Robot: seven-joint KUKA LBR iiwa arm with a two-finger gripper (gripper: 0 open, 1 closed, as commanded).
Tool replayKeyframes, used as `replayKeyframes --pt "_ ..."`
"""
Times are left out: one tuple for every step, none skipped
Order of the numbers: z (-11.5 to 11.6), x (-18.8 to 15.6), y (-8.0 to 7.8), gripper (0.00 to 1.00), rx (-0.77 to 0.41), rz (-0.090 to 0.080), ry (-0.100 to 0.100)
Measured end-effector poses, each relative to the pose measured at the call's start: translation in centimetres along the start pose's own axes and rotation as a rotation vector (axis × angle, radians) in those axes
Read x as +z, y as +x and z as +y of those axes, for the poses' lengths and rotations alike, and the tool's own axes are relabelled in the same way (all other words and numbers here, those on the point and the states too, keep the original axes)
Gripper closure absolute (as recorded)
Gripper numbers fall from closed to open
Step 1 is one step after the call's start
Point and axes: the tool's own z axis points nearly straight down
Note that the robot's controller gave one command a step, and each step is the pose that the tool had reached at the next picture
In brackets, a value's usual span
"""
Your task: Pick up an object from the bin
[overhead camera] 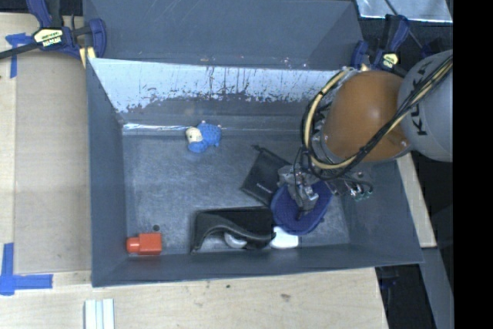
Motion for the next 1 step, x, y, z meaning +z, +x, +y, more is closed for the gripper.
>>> replayKeyframes --pt "2.08 -13.32 -2.94 1.00 -0.016 0.004 -0.003"
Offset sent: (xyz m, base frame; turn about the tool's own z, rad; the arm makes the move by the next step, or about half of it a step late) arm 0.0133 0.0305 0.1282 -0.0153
